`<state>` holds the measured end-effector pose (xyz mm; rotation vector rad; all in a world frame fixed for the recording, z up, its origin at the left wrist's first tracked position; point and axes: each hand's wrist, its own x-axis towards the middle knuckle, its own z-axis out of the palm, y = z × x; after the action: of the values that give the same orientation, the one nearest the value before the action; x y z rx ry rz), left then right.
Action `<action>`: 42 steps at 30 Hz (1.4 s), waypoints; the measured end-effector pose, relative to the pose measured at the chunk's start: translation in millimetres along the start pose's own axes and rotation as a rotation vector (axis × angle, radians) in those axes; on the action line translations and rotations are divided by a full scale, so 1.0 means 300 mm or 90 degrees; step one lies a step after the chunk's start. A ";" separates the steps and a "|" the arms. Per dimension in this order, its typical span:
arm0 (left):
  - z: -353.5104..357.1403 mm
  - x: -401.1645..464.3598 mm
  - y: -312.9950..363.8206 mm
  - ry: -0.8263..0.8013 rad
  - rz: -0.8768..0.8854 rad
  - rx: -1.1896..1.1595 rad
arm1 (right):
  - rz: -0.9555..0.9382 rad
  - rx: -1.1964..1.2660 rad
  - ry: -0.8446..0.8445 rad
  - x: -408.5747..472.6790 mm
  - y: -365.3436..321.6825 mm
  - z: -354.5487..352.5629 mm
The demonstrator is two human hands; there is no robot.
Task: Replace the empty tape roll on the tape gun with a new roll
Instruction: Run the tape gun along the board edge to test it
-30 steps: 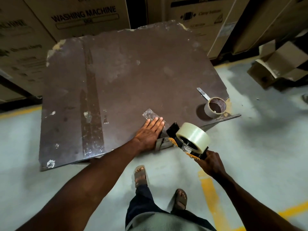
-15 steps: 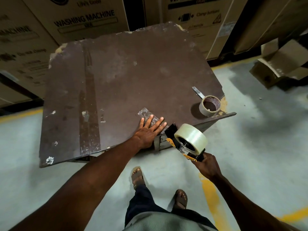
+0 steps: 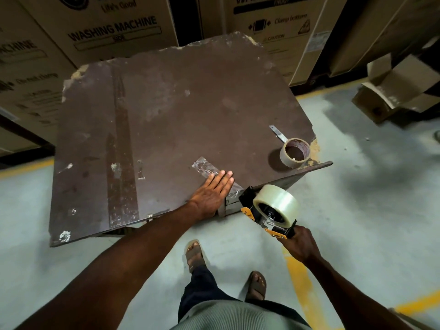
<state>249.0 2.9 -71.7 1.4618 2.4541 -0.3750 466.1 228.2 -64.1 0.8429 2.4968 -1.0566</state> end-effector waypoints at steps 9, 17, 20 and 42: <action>0.002 0.001 -0.002 -0.010 0.023 0.004 | -0.018 -0.005 -0.027 0.012 -0.005 -0.032; -0.016 0.007 -0.007 -0.048 0.021 0.003 | -0.019 -0.010 -0.060 0.040 0.011 -0.012; -0.021 0.008 -0.005 -0.067 0.019 -0.001 | -0.012 -0.036 -0.067 0.046 0.036 -0.016; -0.037 0.020 -0.005 -0.118 0.018 -0.026 | 0.047 -0.146 -0.085 0.048 -0.067 -0.067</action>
<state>243.8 11.0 -63.3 1.3780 2.2806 -0.4311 441.4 237.3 -46.1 0.7639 2.3973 -0.7579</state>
